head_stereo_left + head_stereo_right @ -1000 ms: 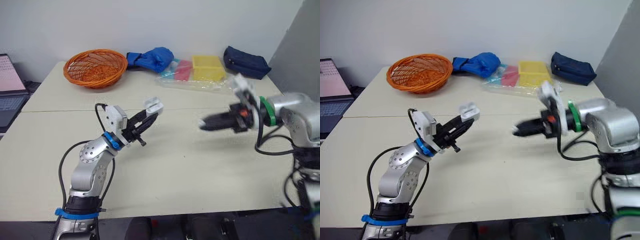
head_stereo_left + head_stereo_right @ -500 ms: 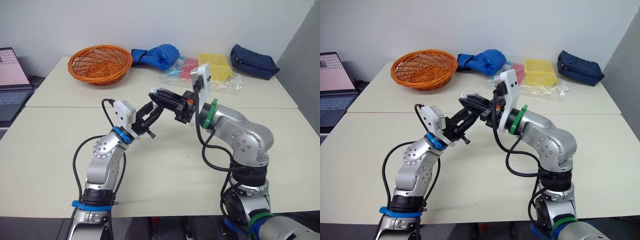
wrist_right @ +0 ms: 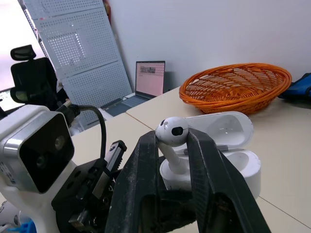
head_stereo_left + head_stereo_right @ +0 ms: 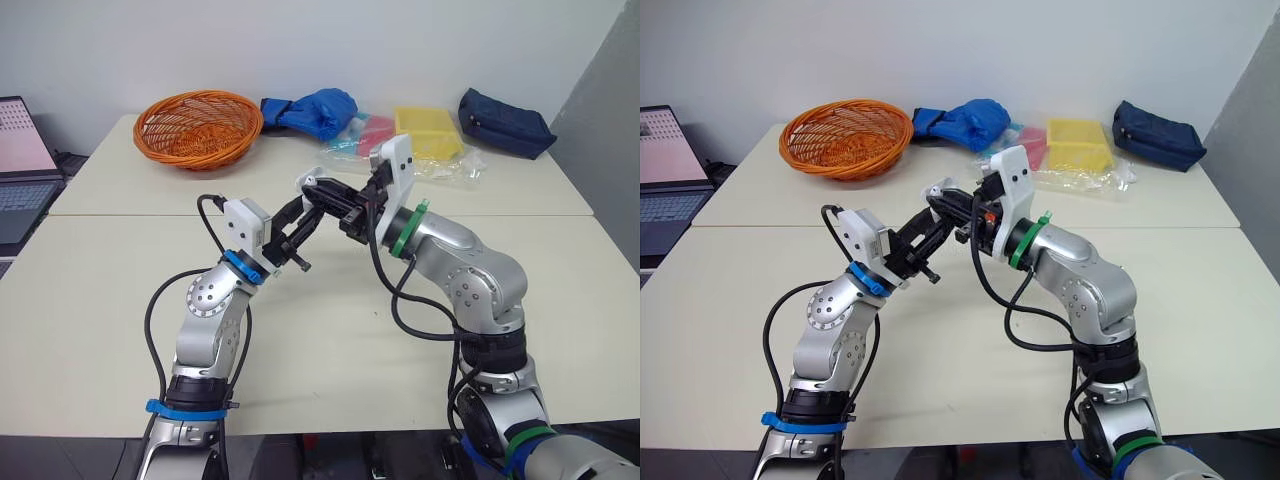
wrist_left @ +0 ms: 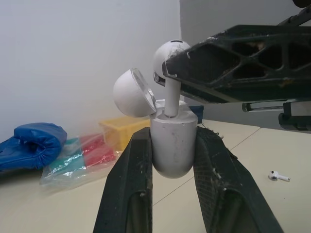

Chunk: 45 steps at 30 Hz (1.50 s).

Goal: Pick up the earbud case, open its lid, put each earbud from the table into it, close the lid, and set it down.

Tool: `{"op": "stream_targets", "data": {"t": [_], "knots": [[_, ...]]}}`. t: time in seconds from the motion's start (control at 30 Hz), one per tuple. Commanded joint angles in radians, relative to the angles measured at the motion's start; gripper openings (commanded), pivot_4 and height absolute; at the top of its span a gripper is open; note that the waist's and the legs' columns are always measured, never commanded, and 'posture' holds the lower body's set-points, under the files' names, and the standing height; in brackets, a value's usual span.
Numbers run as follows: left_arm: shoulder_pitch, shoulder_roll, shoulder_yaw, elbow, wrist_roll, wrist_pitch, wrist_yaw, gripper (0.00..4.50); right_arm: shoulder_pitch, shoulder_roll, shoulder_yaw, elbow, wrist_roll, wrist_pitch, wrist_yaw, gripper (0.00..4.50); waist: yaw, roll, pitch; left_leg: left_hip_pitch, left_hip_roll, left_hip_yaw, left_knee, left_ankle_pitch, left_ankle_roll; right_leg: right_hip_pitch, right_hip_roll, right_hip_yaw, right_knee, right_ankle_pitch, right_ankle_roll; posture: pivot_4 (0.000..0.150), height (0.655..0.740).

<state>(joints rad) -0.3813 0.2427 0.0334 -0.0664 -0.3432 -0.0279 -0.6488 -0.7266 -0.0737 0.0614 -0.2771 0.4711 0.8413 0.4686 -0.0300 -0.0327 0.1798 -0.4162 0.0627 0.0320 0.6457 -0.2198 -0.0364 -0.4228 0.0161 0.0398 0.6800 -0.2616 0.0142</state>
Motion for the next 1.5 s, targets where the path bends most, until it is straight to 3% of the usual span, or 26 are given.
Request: {"op": "stream_targets", "data": {"t": [0.03, 0.57, 0.77, 1.03, 1.13, 1.27, 1.37, 1.5], "knots": [[-0.017, 0.002, 0.003, -0.02, -0.005, -0.021, 0.001, 0.78, 0.009, -0.01, 0.01, -0.013, -0.007, -0.024, -0.014, 0.42, 0.0, 0.0, 0.0, 0.0, 0.0, 0.0, 0.0, 0.0, 0.0, 0.0, 0.0, 0.0, 0.0, 0.0, 0.0, 0.15, 0.74], [-0.019, 0.0, 0.001, -0.033, -0.01, -0.017, 0.002, 0.78, 0.008, -0.036, 0.058, 0.013, -0.033, -0.051, -0.025, 0.42, 0.0, 0.0, 0.0, 0.0, 0.0, 0.0, 0.0, 0.0, 0.0, 0.0, 0.0, 0.0, 0.0, 0.0, 0.0, 0.15, 0.74], [-0.016, 0.0, -0.001, -0.044, -0.014, -0.009, 0.004, 0.78, 0.005, -0.045, 0.06, 0.018, -0.033, -0.06, -0.026, 2.49, 0.0, 0.0, 0.0, 0.0, 0.0, 0.0, 0.0, 0.0, 0.0, 0.0, 0.0, 0.0, 0.0, 0.0, 0.0, 0.15, 0.74], [-0.02, -0.002, 0.003, -0.038, -0.019, -0.004, 0.001, 0.78, 0.003, -0.057, 0.053, 0.02, -0.031, -0.091, -0.013, 2.49, 0.0, 0.0, 0.0, 0.0, 0.0, 0.0, 0.0, 0.0, 0.0, 0.0, 0.0, 0.0, 0.0, 0.0, 0.0, 0.15, 0.74], [-0.014, 0.002, 0.015, -0.028, -0.027, 0.007, 0.005, 0.78, 0.014, -0.069, 0.003, -0.054, 0.072, -0.113, 0.072, 2.49, 0.001, 0.0, 0.0, 0.0, 0.0, 0.0, 0.0, 0.0, 0.0, 0.0, 0.0, 0.0, 0.0, 0.0, 0.0, 0.15, 0.74], [-0.005, 0.016, 0.024, -0.02, -0.032, 0.009, -0.002, 0.78, 0.008, -0.146, -0.058, -0.127, 0.194, -0.056, 0.149, 2.49, 0.001, 0.0, 0.0, -0.001, 0.0, 0.0, 0.0, 0.0, 0.0, 0.0, 0.0, 0.0, -0.001, 0.0, 0.0, 0.15, 0.74], [0.009, 0.045, 0.047, -0.021, -0.043, 0.012, -0.018, 0.78, -0.045, -0.326, -0.16, -0.105, 0.247, 0.047, 0.179, 2.49, 0.001, 0.0, 0.0, 0.0, 0.0, 0.0, 0.0, 0.0, 0.0, 0.0, 0.0, 0.0, -0.001, 0.0, 0.0, 0.15, 0.74], [0.033, 0.078, 0.062, -0.029, -0.056, 0.014, -0.034, 0.78, 0.007, -0.569, -0.144, 0.079, 0.063, -0.029, 0.191, 2.49, 0.003, -0.001, 0.0, 0.001, -0.001, 0.0, 0.0, 0.0, 0.0, 0.001, -0.001, 0.0, -0.002, 0.0, 0.0, 0.15, 0.74]]}}
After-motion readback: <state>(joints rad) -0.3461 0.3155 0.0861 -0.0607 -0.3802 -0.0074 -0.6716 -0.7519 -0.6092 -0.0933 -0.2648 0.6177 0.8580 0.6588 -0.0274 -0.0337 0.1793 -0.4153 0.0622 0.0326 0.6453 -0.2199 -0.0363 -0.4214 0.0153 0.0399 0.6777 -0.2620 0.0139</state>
